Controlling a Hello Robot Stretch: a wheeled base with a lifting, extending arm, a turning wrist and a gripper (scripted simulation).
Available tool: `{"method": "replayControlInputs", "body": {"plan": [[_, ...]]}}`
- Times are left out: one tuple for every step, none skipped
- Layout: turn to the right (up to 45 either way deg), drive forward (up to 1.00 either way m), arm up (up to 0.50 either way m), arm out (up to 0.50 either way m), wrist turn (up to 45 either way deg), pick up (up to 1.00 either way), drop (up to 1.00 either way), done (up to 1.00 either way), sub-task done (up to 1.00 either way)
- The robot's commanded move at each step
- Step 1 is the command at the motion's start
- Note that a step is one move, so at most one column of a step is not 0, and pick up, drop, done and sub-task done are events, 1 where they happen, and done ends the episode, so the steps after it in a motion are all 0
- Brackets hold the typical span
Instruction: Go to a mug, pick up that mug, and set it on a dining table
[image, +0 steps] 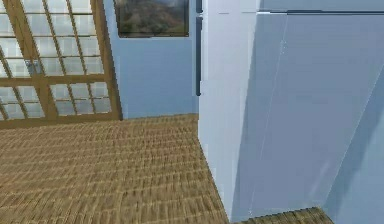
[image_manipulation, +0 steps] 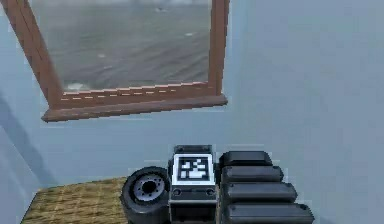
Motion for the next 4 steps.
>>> {"method": "replayControlInputs", "body": {"plan": [[-45.0, 0.00, 0.00, 0.00, 0.0, 0.00, 0.00, 0.00, 0.00], [-36.0, 0.00, 0.00, 0.00, 0.0, 0.00, 0.00, 0.00, 0.00], [0.0, 0.35, 0.00, 0.00, 0.0, 0.00, 0.00, 0.00, 0.00], [-45.0, 0.00, 0.00, 0.00, 0.0, 0.00, 0.00, 0.00, 0.00]]}}
